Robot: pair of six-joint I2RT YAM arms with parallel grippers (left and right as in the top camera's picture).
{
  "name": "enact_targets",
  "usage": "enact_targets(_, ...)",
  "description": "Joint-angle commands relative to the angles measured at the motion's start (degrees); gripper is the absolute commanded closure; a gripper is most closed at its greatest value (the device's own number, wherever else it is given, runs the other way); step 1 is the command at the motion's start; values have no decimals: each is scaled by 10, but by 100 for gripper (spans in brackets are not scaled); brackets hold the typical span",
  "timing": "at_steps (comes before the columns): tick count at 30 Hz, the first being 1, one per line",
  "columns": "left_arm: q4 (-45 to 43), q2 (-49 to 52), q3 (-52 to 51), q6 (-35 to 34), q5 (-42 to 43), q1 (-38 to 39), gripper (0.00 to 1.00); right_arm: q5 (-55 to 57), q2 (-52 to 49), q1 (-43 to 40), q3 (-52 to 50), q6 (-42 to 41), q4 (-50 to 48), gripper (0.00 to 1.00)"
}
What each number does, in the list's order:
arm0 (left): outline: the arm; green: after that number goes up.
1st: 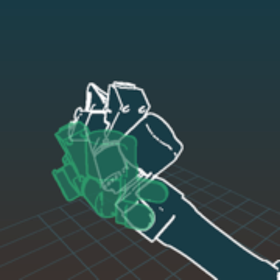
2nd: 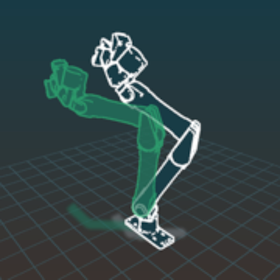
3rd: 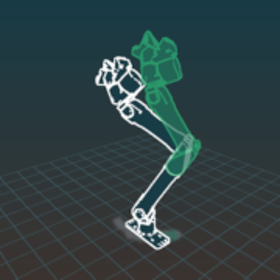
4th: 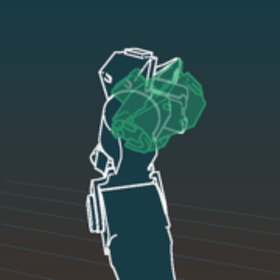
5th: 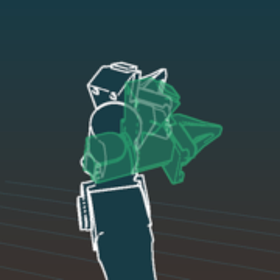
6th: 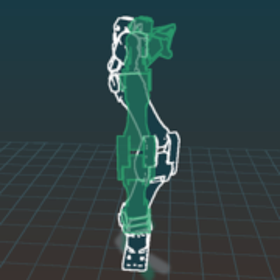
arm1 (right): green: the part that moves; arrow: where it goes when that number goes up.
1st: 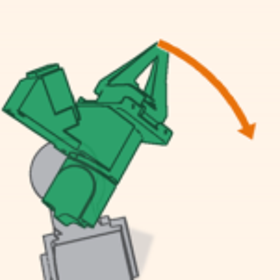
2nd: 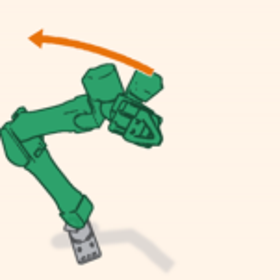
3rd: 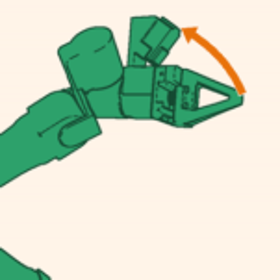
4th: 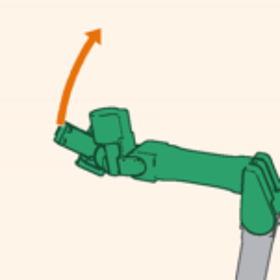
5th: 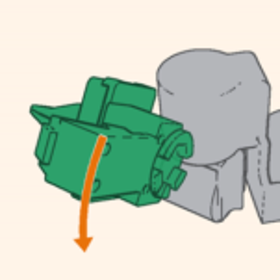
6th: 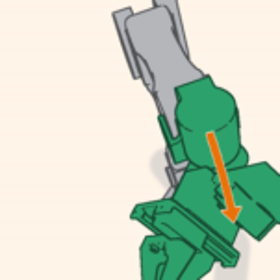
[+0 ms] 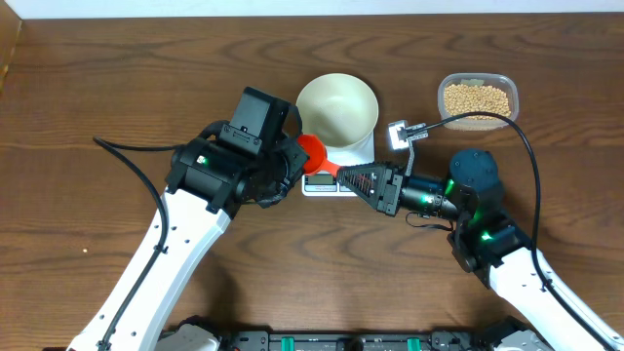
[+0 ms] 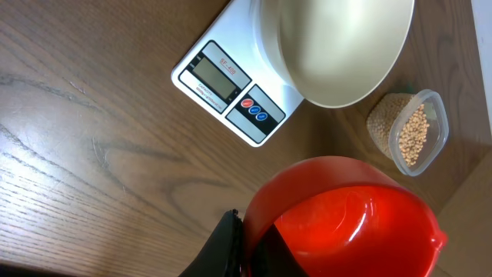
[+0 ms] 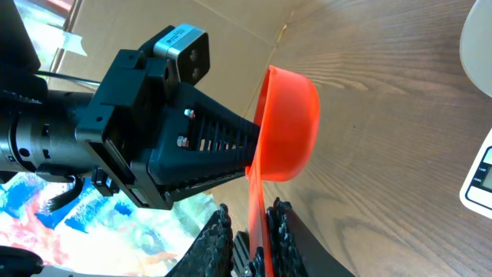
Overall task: Scoop item into bowl and weigh 50g on scale
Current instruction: 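Close the right gripper on the scoop handle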
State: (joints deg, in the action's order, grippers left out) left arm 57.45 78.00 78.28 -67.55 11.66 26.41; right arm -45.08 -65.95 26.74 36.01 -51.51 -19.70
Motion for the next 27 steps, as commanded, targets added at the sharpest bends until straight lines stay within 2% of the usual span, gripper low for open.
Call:
enact_targets(1, 3, 3, -3, -5, -8, 1, 93, 8, -1, 3, 10, -3, -2, 82)
enact_targets(7, 3, 3, -3, -5, -8, 1, 93, 8, -1, 3, 10, -3, -2, 85)
enact_targets(8, 3, 3, -3, -5, -8, 1, 93, 8, -1, 3, 10, -4, -2, 88)
enact_targets(9, 3, 3, -3, -5, -8, 1, 93, 8, -1, 3, 10, -4, -2, 95)
enact_targets(11, 3, 3, -3, -5, -8, 1, 93, 8, -1, 3, 10, -4, -2, 99)
enact_targets(20, 6, 3, -3, -5, -8, 1, 92, 8, -1, 3, 10, -4, -2, 99)
enact_targets(21, 8, 3, -3, -4, -8, 1, 92, 8, -1, 3, 10, -4, -2, 99)
enact_targets(22, 10, 3, -3, -2, -8, 1, 84, 8, -1, 2, 10, -4, -2, 99)
enact_targets(27, 25, 3, -3, 22, -8, 1, 71, 8, -1, -9, 10, -1, 4, 99)
